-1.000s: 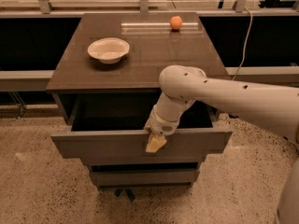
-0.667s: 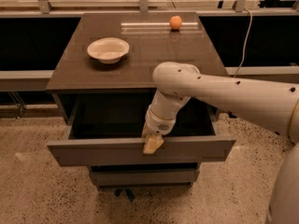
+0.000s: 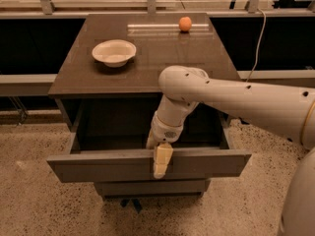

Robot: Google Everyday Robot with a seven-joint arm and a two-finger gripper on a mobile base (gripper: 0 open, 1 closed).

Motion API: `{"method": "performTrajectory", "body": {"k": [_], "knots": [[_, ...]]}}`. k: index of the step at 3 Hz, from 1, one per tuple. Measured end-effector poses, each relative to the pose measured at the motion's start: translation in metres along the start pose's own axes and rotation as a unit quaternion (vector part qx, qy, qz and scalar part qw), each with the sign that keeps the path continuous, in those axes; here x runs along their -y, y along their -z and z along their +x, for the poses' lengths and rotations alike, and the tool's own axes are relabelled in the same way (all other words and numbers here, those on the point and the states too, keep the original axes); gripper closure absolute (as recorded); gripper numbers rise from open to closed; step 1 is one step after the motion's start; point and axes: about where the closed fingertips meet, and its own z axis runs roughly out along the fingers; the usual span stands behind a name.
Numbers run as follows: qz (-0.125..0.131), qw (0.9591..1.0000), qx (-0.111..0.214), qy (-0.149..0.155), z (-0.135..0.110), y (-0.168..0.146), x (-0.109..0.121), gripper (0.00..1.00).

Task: Open top drawer

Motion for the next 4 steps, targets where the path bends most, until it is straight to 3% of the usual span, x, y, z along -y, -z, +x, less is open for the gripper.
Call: {"method": "performTrajectory", "body": {"k": [1, 2, 3, 4], "knots": [[-0.001, 1.0, 0.0, 0.0, 0.0, -0.001, 0.0, 0.0], [-0.001, 1.0, 0.0, 0.0, 0.0, -0.001, 0.0, 0.0], [0.006, 0.9996, -0.025, 0.008, -0.007, 0.016, -0.002, 0.0], [0.02, 0.9984, -0.052, 0.011, -0.013, 0.047, 0.0, 0.26]]}}
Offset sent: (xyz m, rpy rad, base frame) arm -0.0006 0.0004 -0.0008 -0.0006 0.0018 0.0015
